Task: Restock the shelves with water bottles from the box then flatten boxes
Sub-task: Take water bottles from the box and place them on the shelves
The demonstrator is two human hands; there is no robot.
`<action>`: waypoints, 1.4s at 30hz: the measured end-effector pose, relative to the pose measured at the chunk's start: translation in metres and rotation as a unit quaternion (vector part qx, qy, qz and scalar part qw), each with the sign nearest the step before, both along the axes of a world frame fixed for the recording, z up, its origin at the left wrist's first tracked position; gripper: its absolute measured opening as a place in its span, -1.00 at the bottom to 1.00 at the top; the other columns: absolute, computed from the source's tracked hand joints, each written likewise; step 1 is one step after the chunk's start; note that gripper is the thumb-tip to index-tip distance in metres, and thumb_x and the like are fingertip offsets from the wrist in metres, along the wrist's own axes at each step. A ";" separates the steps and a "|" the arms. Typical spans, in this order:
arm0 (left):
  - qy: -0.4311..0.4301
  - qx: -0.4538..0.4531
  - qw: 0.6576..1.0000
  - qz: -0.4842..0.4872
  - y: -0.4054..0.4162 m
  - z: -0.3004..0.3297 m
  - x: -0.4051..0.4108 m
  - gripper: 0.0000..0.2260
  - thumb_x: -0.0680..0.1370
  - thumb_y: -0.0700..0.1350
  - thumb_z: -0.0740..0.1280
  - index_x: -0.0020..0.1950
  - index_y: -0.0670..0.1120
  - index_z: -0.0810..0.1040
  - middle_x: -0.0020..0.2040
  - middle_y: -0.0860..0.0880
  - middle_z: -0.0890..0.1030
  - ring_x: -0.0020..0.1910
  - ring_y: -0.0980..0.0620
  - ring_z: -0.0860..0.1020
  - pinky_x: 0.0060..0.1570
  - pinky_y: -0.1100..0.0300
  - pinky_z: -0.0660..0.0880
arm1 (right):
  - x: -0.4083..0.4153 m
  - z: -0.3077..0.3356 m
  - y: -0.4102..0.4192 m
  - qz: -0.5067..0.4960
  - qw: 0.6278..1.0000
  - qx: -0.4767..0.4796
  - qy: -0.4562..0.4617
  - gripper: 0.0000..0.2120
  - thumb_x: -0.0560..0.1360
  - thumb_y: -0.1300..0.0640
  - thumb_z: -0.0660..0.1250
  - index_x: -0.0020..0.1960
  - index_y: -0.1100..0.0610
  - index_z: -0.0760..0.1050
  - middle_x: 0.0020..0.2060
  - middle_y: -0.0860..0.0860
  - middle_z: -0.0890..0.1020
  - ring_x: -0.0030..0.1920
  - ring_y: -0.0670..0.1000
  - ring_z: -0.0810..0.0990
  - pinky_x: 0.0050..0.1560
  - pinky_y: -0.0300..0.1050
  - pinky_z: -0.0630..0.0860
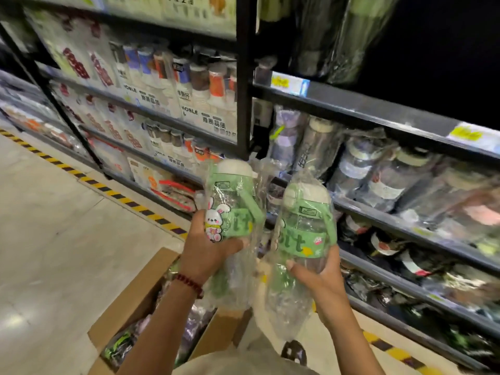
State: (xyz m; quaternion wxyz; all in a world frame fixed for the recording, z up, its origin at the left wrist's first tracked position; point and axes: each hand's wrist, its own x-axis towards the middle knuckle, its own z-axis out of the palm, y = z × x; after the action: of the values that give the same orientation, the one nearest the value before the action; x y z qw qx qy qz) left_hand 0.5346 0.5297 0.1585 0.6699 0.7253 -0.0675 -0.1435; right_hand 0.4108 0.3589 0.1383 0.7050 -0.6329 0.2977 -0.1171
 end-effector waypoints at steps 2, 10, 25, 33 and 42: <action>0.001 -0.023 1.000 -0.013 -0.031 0.009 0.004 -0.28 0.03 -0.16 0.57 0.17 -0.11 0.45 -0.12 0.02 0.68 -0.14 0.09 0.66 -0.25 0.27 0.55 | 0.000 0.005 -0.029 -0.021 1.000 -0.018 -0.011 -0.10 0.21 0.06 0.60 0.40 -0.08 0.18 0.29 -0.09 0.45 0.30 -0.04 0.43 0.21 0.04 0.47; -0.072 -0.078 0.993 -0.044 -0.157 0.071 0.028 -0.38 0.11 -0.15 0.56 0.12 -0.01 0.45 -0.03 0.00 0.65 -0.08 0.13 0.64 -0.21 0.37 0.52 | 0.029 0.070 -0.142 -0.039 0.991 -0.069 -0.105 -0.07 0.25 0.20 0.57 0.45 -0.01 0.12 0.20 -0.17 0.47 0.19 -0.23 0.47 -0.11 -0.49 0.49; -0.209 -0.176 0.959 -0.075 -0.254 0.177 0.131 -0.24 0.05 0.00 0.52 0.23 -0.10 0.44 0.06 -0.08 0.63 -0.02 0.08 0.64 -0.14 0.32 0.55 | 0.122 0.169 -0.227 -0.110 0.963 -0.062 -0.239 -0.26 0.22 0.12 0.58 0.26 -0.16 0.27 0.17 -0.10 0.56 0.12 -0.12 0.60 0.19 0.04 0.52; -0.206 -0.215 0.953 -0.050 -0.269 0.168 0.202 -0.27 0.10 0.01 0.53 0.23 -0.11 0.44 0.10 -0.12 0.62 0.06 -0.03 0.62 -0.01 0.12 0.56 | 0.172 0.183 -0.231 -0.186 0.943 0.051 -0.272 -0.55 0.45 0.30 0.39 0.24 0.07 0.29 0.08 0.02 0.59 -0.04 -0.09 0.65 -0.08 -0.12 0.64; -0.223 -0.271 0.936 -0.004 -0.291 0.160 0.235 -0.32 0.11 0.02 0.51 0.17 -0.06 0.39 0.06 -0.06 0.56 -0.05 0.18 0.61 -0.11 0.34 0.52 | 0.221 0.186 -0.232 -0.282 0.884 0.154 -0.339 -0.59 0.48 0.23 0.36 0.25 0.04 0.30 0.13 0.04 0.56 0.10 0.03 0.59 0.17 0.08 0.52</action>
State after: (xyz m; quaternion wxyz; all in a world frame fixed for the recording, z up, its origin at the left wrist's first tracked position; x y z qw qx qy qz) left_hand 0.7699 0.2383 0.3183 0.8084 0.5291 -0.2545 0.0429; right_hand 0.6315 0.1268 0.3238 0.7885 -0.3279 0.2211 -0.4709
